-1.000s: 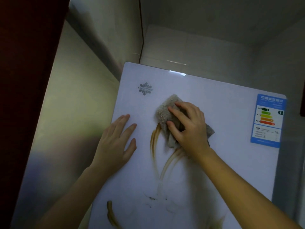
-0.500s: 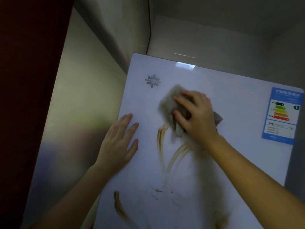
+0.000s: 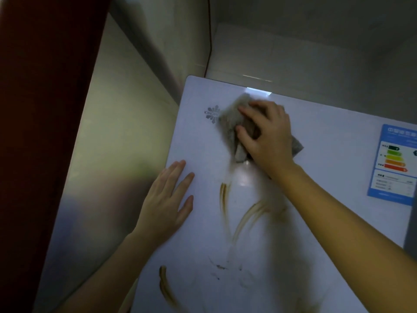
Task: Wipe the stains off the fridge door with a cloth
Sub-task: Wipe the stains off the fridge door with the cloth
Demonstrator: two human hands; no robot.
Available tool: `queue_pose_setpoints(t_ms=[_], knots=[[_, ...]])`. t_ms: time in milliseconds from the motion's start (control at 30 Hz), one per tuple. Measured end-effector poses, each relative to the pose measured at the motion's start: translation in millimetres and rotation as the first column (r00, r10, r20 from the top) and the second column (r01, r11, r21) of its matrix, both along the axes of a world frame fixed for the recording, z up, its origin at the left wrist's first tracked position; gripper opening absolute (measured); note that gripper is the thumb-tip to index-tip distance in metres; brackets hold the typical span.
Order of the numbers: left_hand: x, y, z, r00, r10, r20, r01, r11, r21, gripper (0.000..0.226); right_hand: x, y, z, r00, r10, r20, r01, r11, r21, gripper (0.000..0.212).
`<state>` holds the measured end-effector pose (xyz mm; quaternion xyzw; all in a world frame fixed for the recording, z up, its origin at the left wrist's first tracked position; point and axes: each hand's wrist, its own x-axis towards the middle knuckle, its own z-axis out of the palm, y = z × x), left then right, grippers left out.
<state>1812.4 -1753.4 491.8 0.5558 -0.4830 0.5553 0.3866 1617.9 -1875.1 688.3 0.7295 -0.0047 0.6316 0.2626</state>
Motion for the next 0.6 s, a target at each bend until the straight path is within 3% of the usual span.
queue_pose_setpoints(t_ms=[100, 233, 367, 600], knots=[[-1.0, 0.1, 0.3, 1.000, -0.005, 0.002, 0.005, 1.000, -0.009, 0.050, 17.4, 11.8, 6.1, 0.999, 0.041, 0.015, -0.041, 0.998, 0.050, 0.044], [-1.1, 0.4, -0.2, 1.000, -0.004, 0.003, 0.004, 1.000, -0.011, 0.051, 23.9, 10.3, -4.0, 0.977, -0.034, -0.209, -0.014, 0.974, -0.226, 0.041], [-1.1, -0.7, -0.7, 1.000, -0.010, -0.003, 0.010, 1.000, -0.016, 0.051, 26.9, 7.2, 1.3, 0.978, -0.066, -0.199, -0.011, 0.931, -0.365, 0.033], [-1.7, -2.5, -1.1, 1.000, -0.014, -0.002, 0.014, 1.000, -0.025, 0.050, 19.3, -0.5, -14.7, 0.969, -0.061, -0.241, -0.059, 0.886, -0.461, 0.023]])
